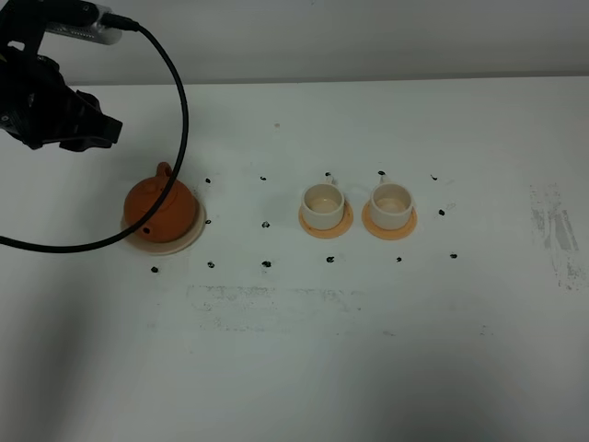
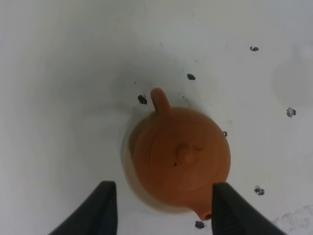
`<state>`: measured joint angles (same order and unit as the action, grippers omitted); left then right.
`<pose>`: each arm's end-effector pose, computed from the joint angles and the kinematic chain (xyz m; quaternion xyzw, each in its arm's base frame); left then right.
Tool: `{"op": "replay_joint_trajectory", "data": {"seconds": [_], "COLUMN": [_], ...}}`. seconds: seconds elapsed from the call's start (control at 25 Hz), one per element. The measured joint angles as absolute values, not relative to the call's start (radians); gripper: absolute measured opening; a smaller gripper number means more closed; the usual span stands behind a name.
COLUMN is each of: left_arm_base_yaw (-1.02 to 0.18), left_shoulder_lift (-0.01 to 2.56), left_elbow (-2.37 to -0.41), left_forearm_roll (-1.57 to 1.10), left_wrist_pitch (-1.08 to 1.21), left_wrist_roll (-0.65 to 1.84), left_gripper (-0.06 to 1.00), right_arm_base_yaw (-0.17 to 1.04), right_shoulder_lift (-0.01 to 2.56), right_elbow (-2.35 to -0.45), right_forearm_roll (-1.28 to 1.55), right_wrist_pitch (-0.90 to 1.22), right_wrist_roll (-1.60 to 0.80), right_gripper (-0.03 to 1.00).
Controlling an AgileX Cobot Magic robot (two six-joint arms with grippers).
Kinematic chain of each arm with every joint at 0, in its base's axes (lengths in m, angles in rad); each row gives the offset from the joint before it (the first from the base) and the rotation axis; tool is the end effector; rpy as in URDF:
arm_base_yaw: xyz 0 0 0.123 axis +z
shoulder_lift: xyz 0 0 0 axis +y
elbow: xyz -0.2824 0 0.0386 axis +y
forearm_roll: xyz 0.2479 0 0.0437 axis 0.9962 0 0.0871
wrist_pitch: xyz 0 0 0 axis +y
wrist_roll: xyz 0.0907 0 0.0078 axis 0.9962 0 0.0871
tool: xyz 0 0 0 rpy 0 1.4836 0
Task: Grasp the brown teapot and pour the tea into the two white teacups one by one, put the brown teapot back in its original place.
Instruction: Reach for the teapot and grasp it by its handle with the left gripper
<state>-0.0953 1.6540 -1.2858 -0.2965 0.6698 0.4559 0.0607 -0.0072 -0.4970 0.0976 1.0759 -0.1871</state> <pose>0.3592 -0.0510 0.2810 0.1771 0.9287 -0.0666 0.3188 -0.0069 0.0074 0.2754 -0.1080 0.8482 0.0160 0.5183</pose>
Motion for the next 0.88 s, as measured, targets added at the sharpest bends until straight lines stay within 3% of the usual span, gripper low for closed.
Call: {"op": "replay_joint_trajectory", "data": {"seconds": [0.2,0.68,0.88], "left_arm_base_yaw": [-0.095,-0.11,-0.14], "left_shoulder_lift": [1.689,2.061,2.177], "left_elbow": [-1.347,-1.778,-1.831], "left_forearm_roll": [-0.296,-0.248,-0.213], "left_wrist_pitch": [0.714,0.862,0.852], "left_wrist_roll": [0.422,0.218,0.116], "left_gripper": [0.47,0.47,0.47], "right_arm_base_yaw": [0.061,0.061,0.061], "right_shoulder_lift": [-0.007,-0.007,-0.007], "right_elbow": [-0.497,-0.497,-0.497], "right_forearm_roll": [0.098,0.098,0.098], "right_wrist_pitch": [1.076,1.076,1.076], "right_wrist_roll": [-0.187,-0.186,-0.186], "right_gripper": [0.41,0.41,0.41]}}
